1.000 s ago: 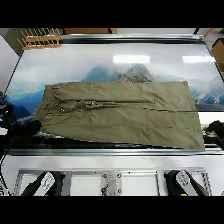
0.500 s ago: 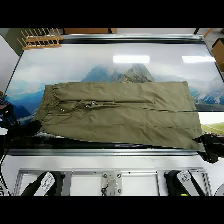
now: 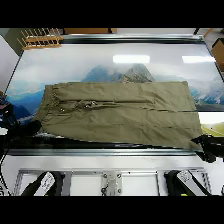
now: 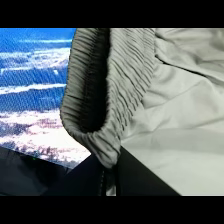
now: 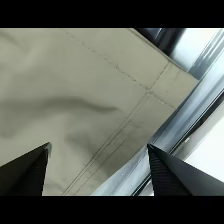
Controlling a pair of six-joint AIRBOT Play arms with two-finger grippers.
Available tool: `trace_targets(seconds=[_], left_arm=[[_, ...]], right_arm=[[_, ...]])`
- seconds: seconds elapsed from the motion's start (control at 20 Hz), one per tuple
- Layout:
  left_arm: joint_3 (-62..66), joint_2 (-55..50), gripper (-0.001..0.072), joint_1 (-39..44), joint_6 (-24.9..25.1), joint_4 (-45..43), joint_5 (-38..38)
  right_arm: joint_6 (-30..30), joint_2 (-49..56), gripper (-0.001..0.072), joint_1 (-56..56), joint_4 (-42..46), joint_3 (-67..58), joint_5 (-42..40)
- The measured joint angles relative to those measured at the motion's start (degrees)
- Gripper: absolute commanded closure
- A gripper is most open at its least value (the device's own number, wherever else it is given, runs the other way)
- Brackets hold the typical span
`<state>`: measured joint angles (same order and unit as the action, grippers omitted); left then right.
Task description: Fold the clothes and pants, and hang the long-sleeved shirts on hangers.
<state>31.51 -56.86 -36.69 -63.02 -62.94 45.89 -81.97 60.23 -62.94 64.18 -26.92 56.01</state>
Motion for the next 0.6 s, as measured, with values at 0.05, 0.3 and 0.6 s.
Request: trace_targets(seconds=[0.05, 0.3, 0.6], left_arm=[[0.0, 0.0, 0.0689, 0.0, 0.02, 0.0, 0.0], [0.0, 0.0, 0.0689, 0.0, 0.0, 0.0, 0.0], [0.0, 0.0, 0.0689, 0.02, 0.0, 0.0, 0.04]], right_arm=[[0.42, 0.31, 0.0154, 0.09, -0.26, -0.02, -0.15], [1.03, 1.16, 0.0641, 1.64, -0.35, 0.07, -1.44], [1.22, 1.22, 0.07, 2.34, -0.35, 0.07, -2.29]])
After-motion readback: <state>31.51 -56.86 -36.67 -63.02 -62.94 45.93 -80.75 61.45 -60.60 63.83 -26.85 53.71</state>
